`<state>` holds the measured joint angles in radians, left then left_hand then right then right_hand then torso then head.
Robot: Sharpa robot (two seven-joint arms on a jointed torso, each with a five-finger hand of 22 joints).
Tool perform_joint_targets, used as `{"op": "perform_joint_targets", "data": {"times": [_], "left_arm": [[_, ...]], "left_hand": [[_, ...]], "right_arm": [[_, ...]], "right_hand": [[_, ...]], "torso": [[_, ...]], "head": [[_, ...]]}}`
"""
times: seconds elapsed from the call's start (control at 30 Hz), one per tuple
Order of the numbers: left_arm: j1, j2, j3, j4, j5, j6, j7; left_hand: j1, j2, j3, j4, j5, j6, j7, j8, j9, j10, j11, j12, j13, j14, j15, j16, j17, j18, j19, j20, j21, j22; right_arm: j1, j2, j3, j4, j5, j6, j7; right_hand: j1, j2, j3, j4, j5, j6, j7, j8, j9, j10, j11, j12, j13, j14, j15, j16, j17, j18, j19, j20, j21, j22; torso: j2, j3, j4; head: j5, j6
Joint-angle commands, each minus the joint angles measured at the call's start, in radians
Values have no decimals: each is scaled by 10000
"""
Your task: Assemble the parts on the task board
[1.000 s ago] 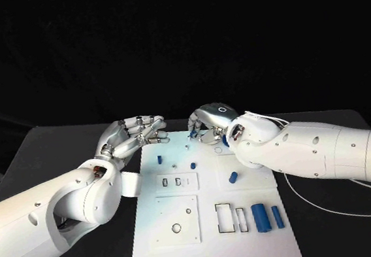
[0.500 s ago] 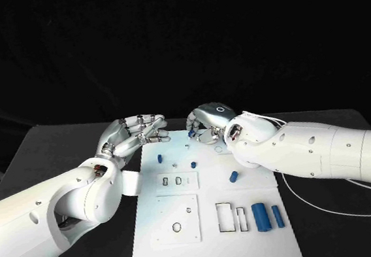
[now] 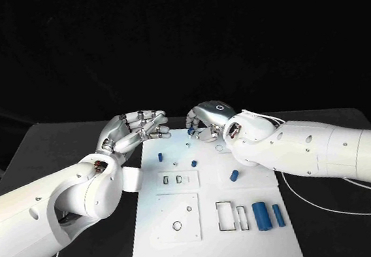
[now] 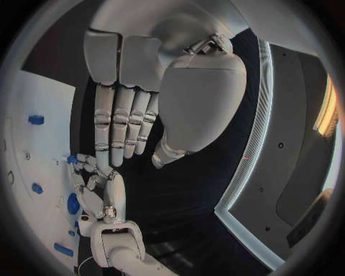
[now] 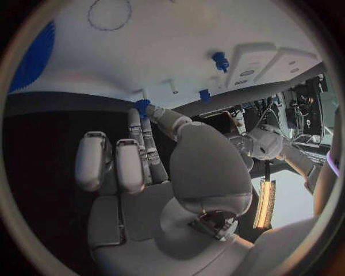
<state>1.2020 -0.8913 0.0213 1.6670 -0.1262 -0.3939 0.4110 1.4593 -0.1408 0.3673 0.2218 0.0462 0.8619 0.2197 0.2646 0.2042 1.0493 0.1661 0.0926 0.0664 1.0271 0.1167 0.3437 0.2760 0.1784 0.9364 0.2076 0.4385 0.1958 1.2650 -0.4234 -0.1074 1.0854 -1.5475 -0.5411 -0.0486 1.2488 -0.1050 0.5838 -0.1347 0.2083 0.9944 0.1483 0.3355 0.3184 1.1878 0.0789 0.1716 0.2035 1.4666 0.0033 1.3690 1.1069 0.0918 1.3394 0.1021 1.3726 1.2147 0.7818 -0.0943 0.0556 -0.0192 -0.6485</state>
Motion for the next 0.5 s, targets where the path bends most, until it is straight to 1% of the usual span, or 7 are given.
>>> {"op": "perform_joint_targets", "data": {"times": [0.03, 0.2, 0.27, 0.37, 0.5], "left_arm": [[25, 25, 6, 32, -55, 179, 46], [32, 20, 6, 34, -55, 180, 43], [34, 20, 6, 32, -55, 181, 43], [35, 16, 6, 27, -55, 183, 40], [37, 5, 6, 22, -55, 180, 38]], "left_hand": [[-15, -80, 57, 29, 43, 40, 51, -53, -17, 17, 19, -35, -2, -71, -15, -34, 9, 5, -28, 24, 38, 4], [-15, -80, 57, 29, 43, 40, 51, -53, -17, 17, 19, -35, -2, -71, -15, -34, 9, 5, -28, 24, 38, 4], [-15, -80, 57, 29, 43, 40, 51, -53, -17, 17, 19, -35, -2, -71, -15, -34, 9, 5, -28, 24, 38, 4], [-15, -80, 57, 29, 43, 40, 51, -53, -17, 17, 19, -35, -2, -71, -15, -34, 9, 5, -28, 24, 38, 4], [-15, -80, 57, 29, 43, 40, 51, -53, -17, 17, 19, -35, -2, -71, -15, -34, 9, 5, -28, 24, 38, 4]], "right_arm": [[-90, 37, -48, -70, -69, 288, 15], [-98, 78, -50, -108, -13, 328, 40], [-100, 76, -50, -85, 6, 344, 53], [-102, 42, -51, -12, 25, 356, 61], [-103, -43, -52, 78, 35, 346, 45]], "right_hand": [[-33, -66, -9, 48, -52, -26, -16, 35, 20, -4, -35, 25, 9, 213, -54, 62, 0, -147, 47, 31, 22, -6], [-65, -89, -10, 73, -70, -79, -6, 20, 34, -44, -22, 0, 8, 208, -45, 65, -6, -142, 26, 37, 6, -28], [-65, -89, -10, 73, -70, -79, -6, 20, 34, -44, -22, 0, 8, 208, -45, 65, -6, -142, 26, 37, 6, -28], [-67, -94, -5, 76, -70, -98, -2, 14, 37, -58, -19, -9, 7, 207, -42, 66, -7, -149, 46, 39, 23, 6], [-68, -92, -3, 78, -70, -99, -2, 15, 39, -59, -19, -9, 8, 209, -41, 71, 4, -153, 57, 40, 33, 24]], "torso": [[1, -8, 6], [-1, -11, -7], [2, -11, -5], [2, -1, -1], [5, -3, -16]], "head": [[-2, -9], [-9, -29], [-5, -29], [4, -50], [30, -55]]}}
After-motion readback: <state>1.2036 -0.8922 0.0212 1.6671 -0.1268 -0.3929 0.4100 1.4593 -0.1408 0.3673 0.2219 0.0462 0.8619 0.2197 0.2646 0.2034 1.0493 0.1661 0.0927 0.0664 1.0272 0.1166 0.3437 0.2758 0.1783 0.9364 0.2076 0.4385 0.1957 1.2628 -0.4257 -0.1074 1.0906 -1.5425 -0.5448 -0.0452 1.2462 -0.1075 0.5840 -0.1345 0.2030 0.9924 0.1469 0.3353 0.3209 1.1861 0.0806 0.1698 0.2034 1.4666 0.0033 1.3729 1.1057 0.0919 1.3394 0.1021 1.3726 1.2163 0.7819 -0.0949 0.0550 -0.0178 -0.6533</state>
